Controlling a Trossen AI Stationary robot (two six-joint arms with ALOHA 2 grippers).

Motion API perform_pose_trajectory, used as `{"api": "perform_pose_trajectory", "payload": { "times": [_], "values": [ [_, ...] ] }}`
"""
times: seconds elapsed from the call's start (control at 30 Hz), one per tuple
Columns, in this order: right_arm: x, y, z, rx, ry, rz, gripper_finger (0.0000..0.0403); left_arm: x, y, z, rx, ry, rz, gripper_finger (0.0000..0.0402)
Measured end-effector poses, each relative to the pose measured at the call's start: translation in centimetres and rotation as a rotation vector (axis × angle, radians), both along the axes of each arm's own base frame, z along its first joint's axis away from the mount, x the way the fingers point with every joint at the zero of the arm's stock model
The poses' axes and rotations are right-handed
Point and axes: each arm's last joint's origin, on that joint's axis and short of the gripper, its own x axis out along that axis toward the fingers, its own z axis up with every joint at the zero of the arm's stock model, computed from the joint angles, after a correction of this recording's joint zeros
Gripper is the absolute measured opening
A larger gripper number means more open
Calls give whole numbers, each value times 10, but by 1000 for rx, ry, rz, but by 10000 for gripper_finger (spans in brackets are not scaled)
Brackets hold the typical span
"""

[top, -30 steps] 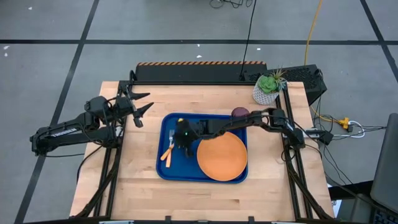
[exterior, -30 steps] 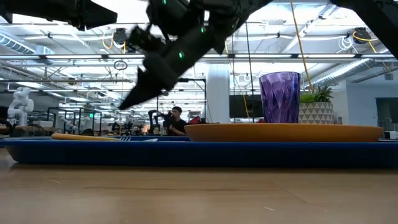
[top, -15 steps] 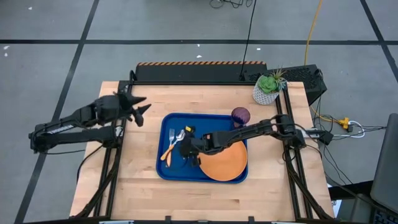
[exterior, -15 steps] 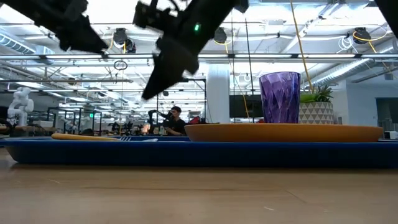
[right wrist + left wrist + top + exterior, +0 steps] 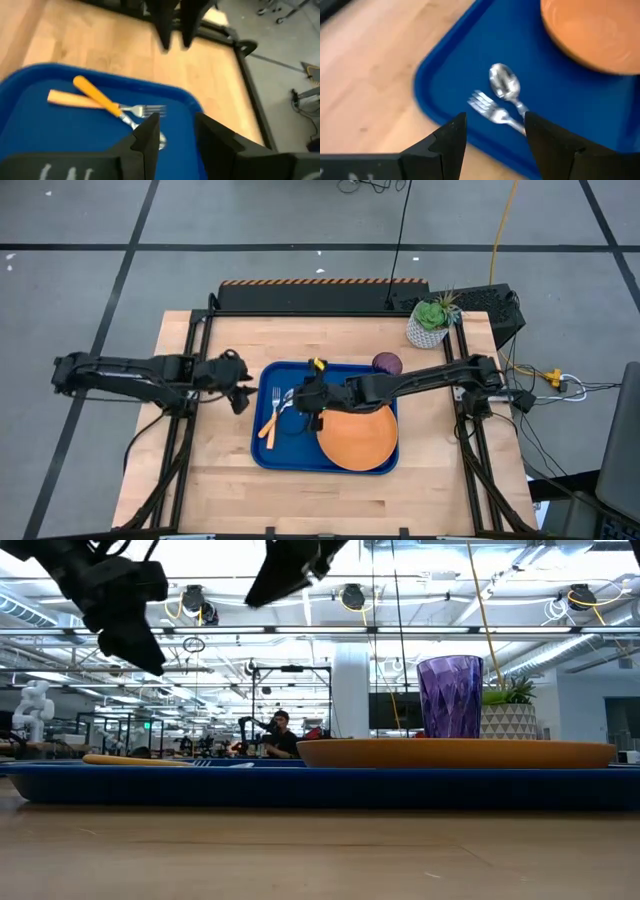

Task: Pick and place plate/cup/fork/spoon on tray
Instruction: Adjust the yellow spoon on the blue serving tray

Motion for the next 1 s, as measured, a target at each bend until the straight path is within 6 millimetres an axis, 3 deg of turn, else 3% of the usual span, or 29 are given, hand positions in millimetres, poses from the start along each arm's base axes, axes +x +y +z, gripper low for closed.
{"api": "perform_pose_trajectory", "payload": {
  "times": [0.2, 0.4, 0.7, 0.87, 1.0],
  "values": [
    [-22, -1, 42, -6, -99, -10, 114, 13, -13, -19, -97, 124, 61, 200],
    [-55, 7, 74, -87, -181, -3, 114, 9, -34, -33, -388, 396, 129, 200],
    [-113, 7, 57, -139, -441, 69, 114, 22, -58, -16, -455, 410, 67, 200],
    [-147, 0, 67, -156, -658, 63, 114, 31, -60, -11, -449, 318, -12, 200],
    [-159, -1, 68, -171, -674, 72, 114, 34, -59, -19, -425, 374, -19, 200]
  ]
}}
